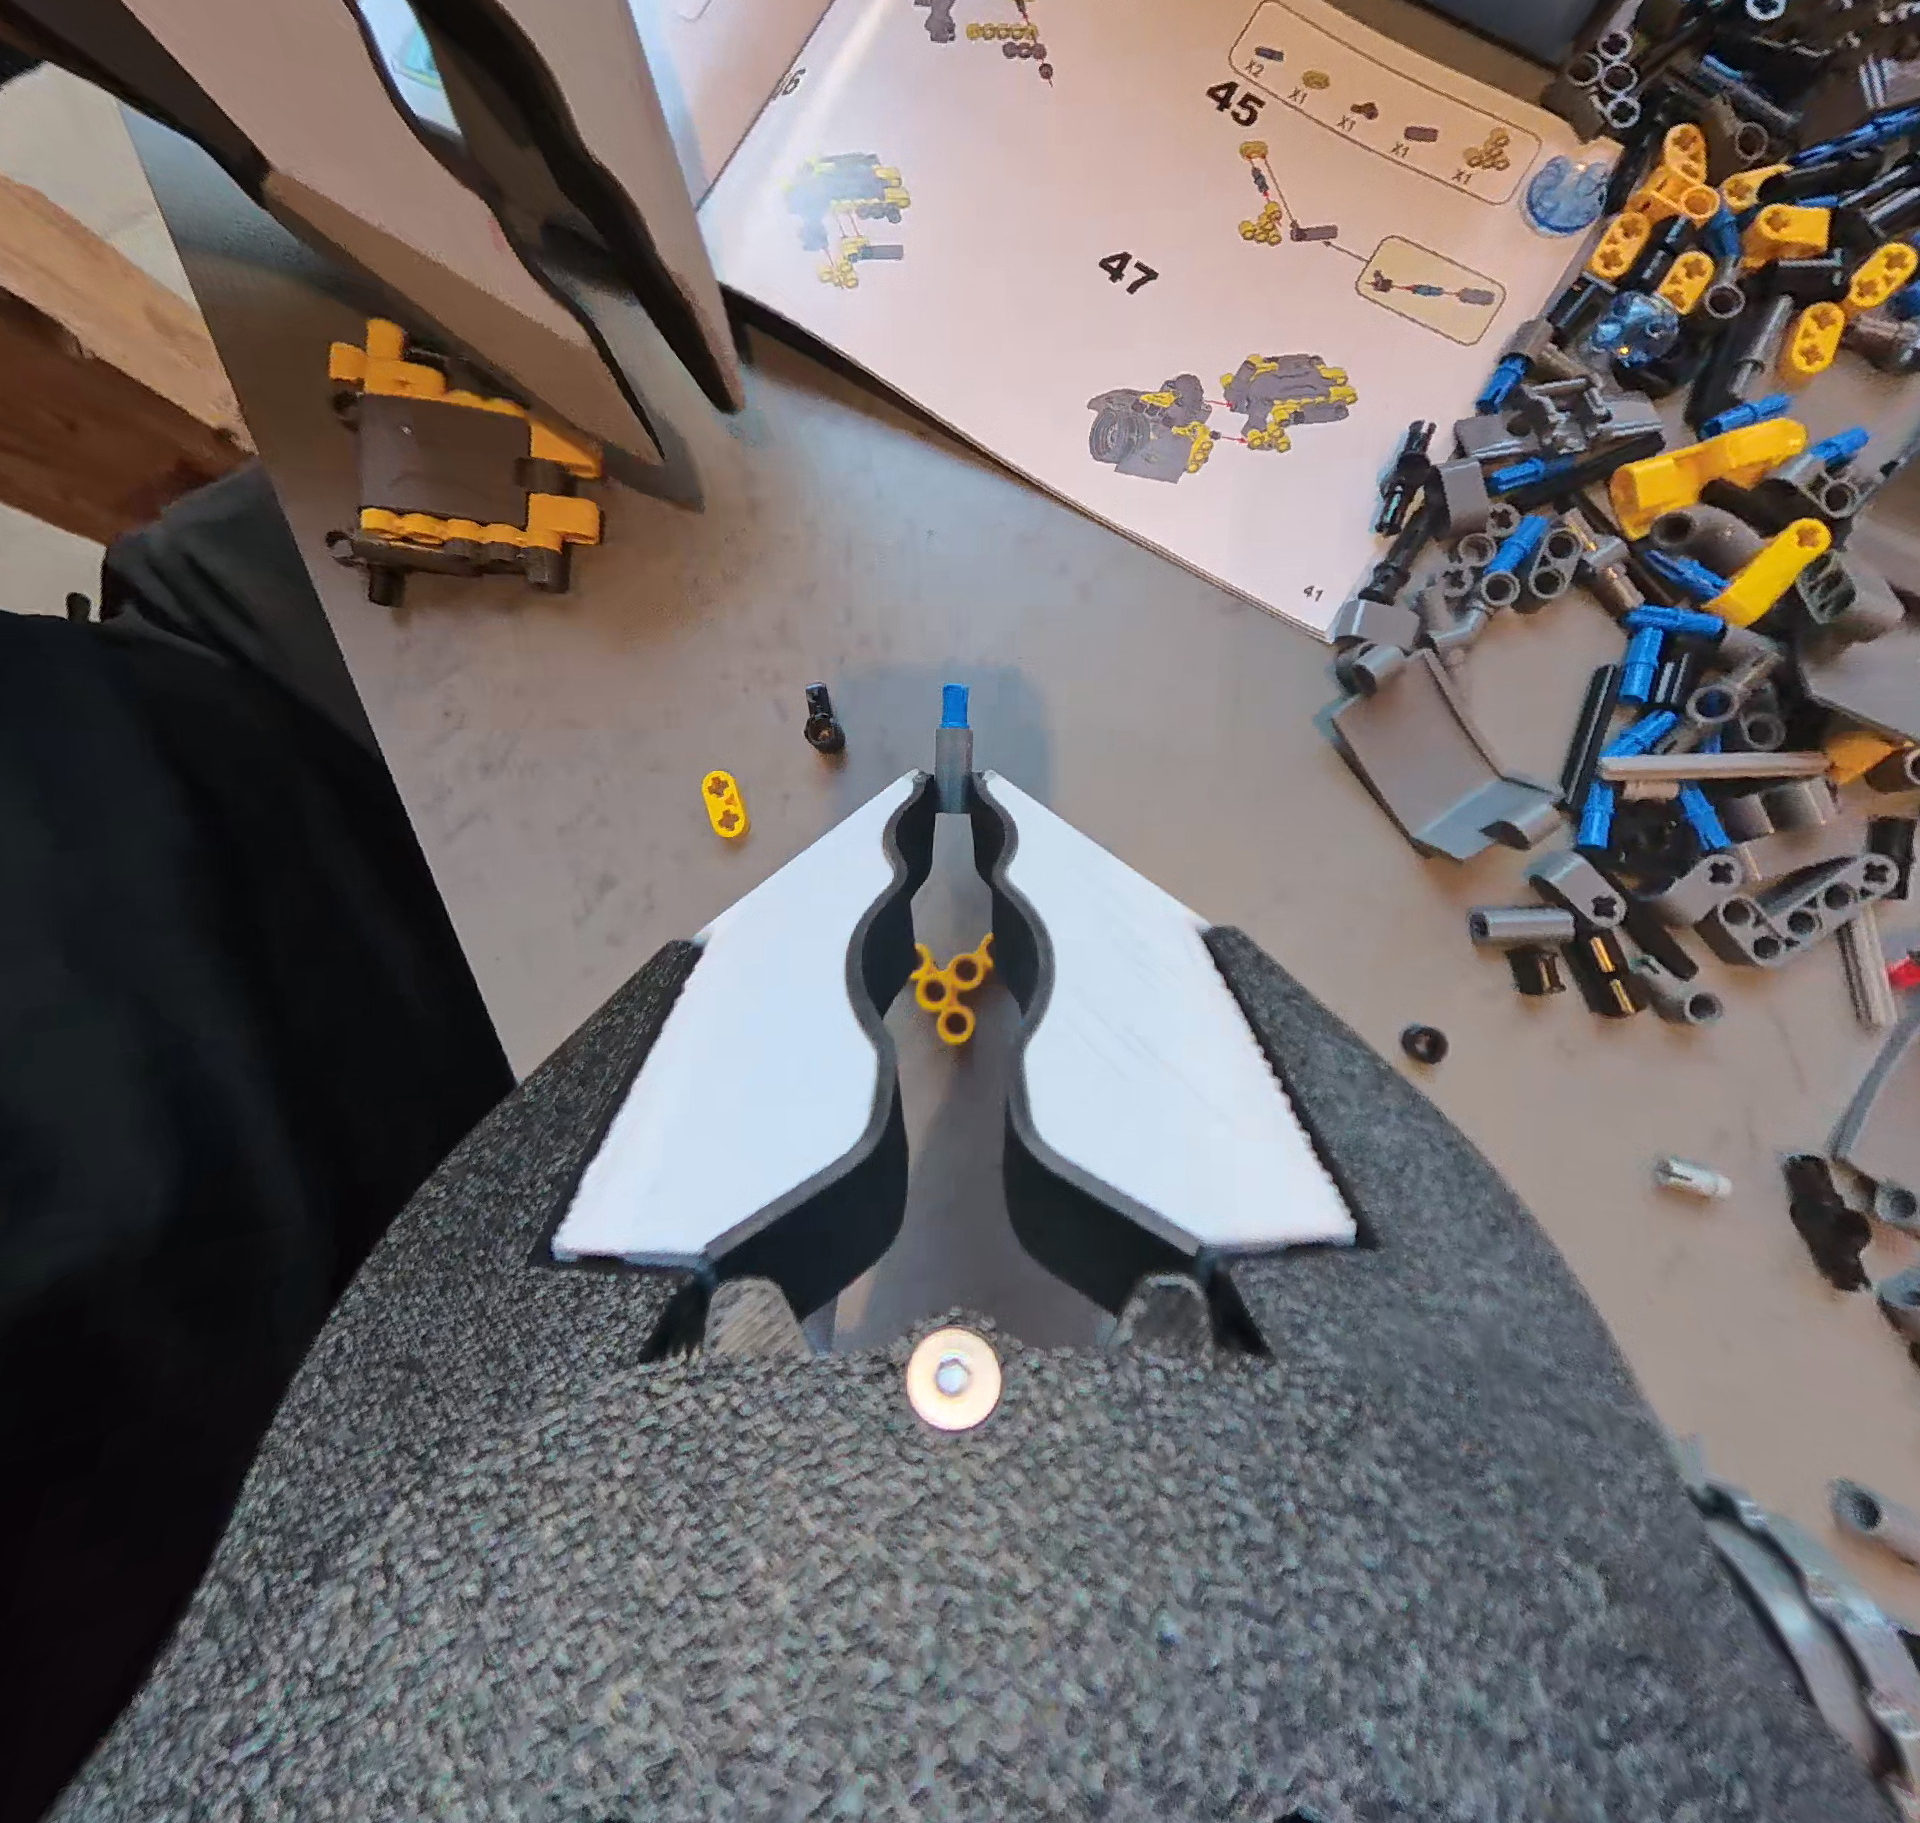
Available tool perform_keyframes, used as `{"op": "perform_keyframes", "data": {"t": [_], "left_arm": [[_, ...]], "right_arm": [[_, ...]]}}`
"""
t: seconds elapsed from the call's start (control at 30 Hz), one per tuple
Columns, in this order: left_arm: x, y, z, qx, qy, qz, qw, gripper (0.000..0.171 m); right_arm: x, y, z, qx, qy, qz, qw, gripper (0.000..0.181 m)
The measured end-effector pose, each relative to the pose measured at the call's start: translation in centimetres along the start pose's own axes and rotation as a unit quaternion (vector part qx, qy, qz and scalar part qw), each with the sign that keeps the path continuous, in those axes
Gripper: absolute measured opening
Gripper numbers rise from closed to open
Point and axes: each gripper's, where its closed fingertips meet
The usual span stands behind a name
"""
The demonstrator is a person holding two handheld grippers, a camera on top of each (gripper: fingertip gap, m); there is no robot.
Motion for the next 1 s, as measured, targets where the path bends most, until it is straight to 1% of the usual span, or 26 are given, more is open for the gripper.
{"op": "perform_keyframes", "data": {"t": [0.13,0.23,0.37,0.43,0.57,0.73,0.83,1.0], "left_arm": [[1.5,-2.0,0.6,-0.006,-0.041,-0.022,0.999,0.013],[1.7,-3.5,1.0,-0.015,-0.060,-0.051,0.997,0.012],[1.2,-4.9,2.2,-0.054,-0.063,-0.088,0.993,0.013],[1.3,-5.3,2.9,-0.063,-0.066,-0.087,0.992,0.011],[1.5,-5.7,3.7,-0.073,-0.068,-0.094,0.991,0.011],[1.5,-5.9,5.5,-0.113,-0.056,-0.094,0.987,0.011],[1.9,-5.6,5.0,-0.104,-0.052,-0.082,0.990,0.008],[2.3,-4.0,3.9,-0.093,-0.028,-0.066,0.993,0.008]], "right_arm": [[-0.2,0.6,-0.2,0.000,-0.012,0.020,1.000,0.005],[-0.3,1.1,-0.5,0.002,-0.017,0.033,0.999,0.005],[-0.8,1.6,-0.9,0.010,-0.027,0.046,0.999,0.005],[-1.0,1.8,-1.2,0.019,-0.038,0.055,0.998,0.005],[-1.1,2.1,-1.2,0.024,-0.045,0.066,0.997,0.005],[-1.2,2.7,-1.2,0.020,-0.044,0.072,0.996,0.005],[-1.1,3.0,-1.2,0.021,-0.045,0.075,0.996,0.005],[-1.3,3.4,-1.3,0.025,-0.049,0.073,0.996,0.005]]}}
Point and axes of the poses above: each gripper's, where its closed fingertips meet, y back along the fingers, x out of its top, z = x × y across the jaws, and after that the axes turned 3 degrees about x, right-handed
